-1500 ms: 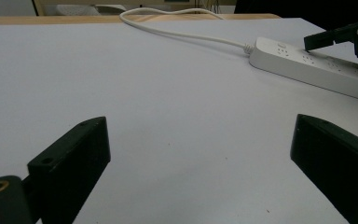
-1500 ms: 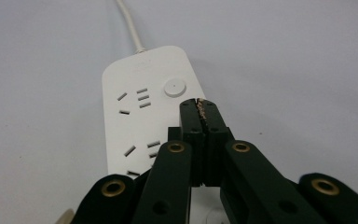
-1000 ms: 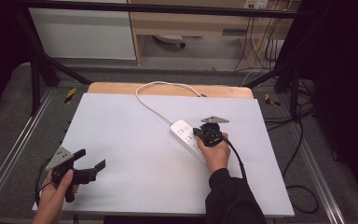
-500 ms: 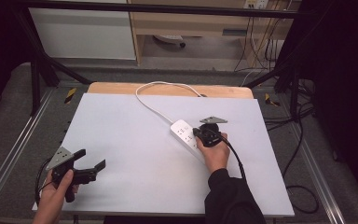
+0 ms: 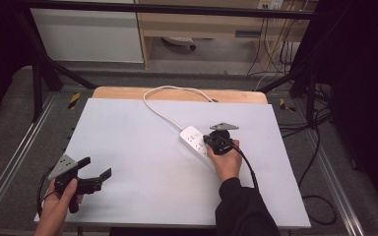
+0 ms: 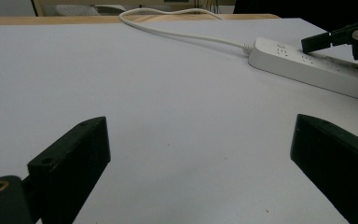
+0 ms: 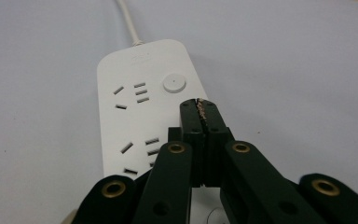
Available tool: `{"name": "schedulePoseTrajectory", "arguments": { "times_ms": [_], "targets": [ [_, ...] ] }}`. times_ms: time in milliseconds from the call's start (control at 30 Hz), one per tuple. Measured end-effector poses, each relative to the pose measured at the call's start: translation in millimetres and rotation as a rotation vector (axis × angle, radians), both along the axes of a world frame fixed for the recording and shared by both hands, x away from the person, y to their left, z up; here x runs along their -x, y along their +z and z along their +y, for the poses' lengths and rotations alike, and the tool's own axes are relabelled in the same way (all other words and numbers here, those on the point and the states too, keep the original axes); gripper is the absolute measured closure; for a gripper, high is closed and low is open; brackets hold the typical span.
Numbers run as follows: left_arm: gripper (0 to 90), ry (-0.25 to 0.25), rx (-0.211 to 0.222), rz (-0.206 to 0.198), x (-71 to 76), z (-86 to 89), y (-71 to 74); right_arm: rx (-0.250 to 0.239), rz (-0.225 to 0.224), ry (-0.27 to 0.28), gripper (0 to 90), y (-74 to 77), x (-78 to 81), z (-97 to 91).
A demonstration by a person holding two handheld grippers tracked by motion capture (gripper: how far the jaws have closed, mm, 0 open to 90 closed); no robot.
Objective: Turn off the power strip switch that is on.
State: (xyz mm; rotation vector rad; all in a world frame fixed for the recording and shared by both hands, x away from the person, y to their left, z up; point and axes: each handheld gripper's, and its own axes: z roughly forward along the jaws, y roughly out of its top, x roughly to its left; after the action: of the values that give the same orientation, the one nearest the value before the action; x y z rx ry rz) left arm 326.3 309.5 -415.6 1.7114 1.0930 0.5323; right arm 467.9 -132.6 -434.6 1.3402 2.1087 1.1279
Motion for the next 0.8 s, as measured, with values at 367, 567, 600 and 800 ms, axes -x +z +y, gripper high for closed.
{"name": "schedulePoseTrajectory", "arguments": {
  "times_ms": [367, 567, 600, 800],
  "targets": [
    [4.5, -0.002, -0.002, -0.003, 0.5, -0.4, 0.3, 0.024, -0.007, -0.005, 90.0, 0.3, -0.4, 1.4],
    [4.4, 0.001, -0.002, -0.001, 0.4, -0.3, 0.2, 0.039, -0.017, -0.004, 90.0, 0.2, 0.3, 2.7],
    [4.5, 0.002, -0.001, -0.001, 0.4, -0.3, 0.2, 0.04, -0.017, -0.008, 90.0, 0.2, 0.4, 2.8],
    [4.5, 0.001, -0.001, -0.001, 0.5, -0.3, 0.3, 0.044, -0.017, -0.013, 90.0, 0.3, 0.9, 3.3]
  ]
}}
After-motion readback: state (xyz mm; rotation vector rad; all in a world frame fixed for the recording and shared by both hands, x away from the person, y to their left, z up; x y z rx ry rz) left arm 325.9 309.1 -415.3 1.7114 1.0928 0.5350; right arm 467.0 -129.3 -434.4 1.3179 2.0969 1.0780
